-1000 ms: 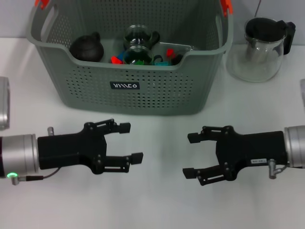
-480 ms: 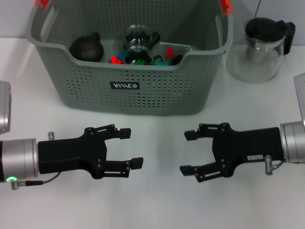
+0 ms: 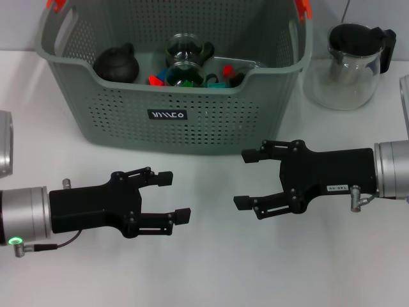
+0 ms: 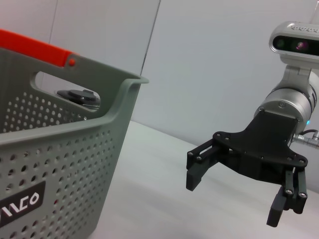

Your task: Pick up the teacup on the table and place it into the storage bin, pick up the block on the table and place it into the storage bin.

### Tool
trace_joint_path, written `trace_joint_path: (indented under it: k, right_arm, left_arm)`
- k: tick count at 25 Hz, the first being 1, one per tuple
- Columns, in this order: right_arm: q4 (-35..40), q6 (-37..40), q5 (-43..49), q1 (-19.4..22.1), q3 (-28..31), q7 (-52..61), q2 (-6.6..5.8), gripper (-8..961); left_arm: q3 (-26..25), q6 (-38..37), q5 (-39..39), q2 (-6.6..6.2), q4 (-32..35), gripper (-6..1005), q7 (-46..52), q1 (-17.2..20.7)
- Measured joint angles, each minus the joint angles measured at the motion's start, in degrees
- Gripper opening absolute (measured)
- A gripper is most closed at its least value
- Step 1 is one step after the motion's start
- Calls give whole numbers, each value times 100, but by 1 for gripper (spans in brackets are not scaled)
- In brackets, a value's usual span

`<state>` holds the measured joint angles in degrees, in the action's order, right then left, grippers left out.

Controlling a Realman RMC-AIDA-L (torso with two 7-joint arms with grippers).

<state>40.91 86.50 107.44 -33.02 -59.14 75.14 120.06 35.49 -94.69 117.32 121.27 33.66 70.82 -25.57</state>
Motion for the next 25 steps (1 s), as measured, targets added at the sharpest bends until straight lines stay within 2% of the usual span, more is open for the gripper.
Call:
trace_joint_path:
  k: [25]
  right_arm:
    - [-30, -75, 13, -10, -1, 25, 0, 946]
  left_arm:
    - [-61, -50, 13, 2, 0, 895, 20, 8]
